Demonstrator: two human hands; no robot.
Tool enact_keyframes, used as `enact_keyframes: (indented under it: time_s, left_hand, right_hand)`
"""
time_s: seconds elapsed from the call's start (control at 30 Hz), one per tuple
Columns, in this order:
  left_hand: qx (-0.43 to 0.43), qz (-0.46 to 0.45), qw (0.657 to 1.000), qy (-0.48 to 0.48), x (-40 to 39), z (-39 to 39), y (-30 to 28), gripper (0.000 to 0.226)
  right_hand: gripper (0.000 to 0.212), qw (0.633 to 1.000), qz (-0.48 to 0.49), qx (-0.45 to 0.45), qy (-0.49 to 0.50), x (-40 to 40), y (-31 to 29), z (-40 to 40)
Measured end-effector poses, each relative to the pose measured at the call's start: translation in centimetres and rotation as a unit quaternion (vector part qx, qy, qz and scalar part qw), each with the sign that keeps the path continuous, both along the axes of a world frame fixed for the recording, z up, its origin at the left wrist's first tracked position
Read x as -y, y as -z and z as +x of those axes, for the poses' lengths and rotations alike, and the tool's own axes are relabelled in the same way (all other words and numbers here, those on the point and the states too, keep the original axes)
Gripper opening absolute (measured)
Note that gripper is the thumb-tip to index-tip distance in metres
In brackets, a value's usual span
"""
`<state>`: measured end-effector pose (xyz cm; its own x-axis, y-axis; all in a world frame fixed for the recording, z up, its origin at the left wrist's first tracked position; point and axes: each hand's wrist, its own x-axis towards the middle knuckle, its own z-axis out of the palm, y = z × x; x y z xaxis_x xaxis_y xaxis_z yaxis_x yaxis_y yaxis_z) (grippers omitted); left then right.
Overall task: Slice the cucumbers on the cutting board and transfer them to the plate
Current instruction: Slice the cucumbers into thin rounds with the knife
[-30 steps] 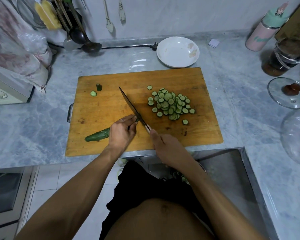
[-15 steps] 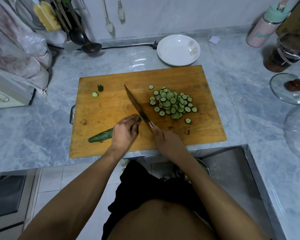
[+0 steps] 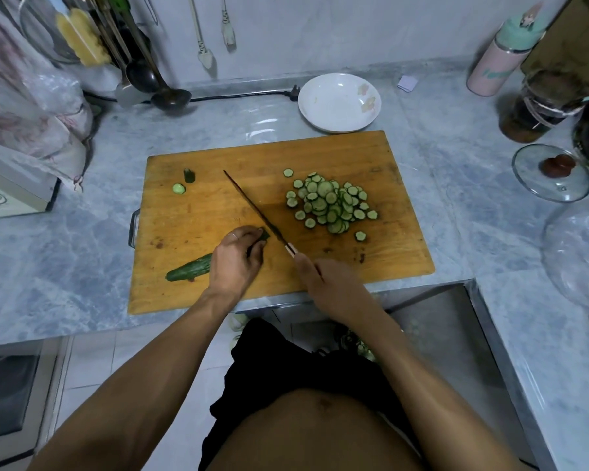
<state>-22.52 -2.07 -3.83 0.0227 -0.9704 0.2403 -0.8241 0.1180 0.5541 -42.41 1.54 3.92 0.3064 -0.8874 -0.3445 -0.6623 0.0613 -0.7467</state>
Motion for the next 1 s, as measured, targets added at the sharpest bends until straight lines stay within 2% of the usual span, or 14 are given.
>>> enact_keyframes:
  time_s: [0.47,0.7,0.87,1.0]
  left_hand:
    - [0.016,-0.014,1.000,0.005,-0.2,-0.3,0.1,0.016]
    - [0.036,-0.014,0.999,0.029,-0.1,-0.2,0.6,0.020]
    - [0.050,-0.005,0.998,0.029,-0.5,0.2,0.2,0.032]
    - [0.024,-0.001,1.000,0.006,-0.6,0.0,-0.3,0.032]
  right_hand:
    - [0.062,0.998,0.062,0.012,-0.005,0.1,-1.1,1.1]
    - [0.064,0.998,0.066,0.013,-0.001,1.8,0.8,1.6]
    - [0.066,0.998,0.064,0.015,0.025,2.1,1.6,1.0]
    - [0.065,0.997,0.056,0.006,0.044,2.9,1.4,0.2]
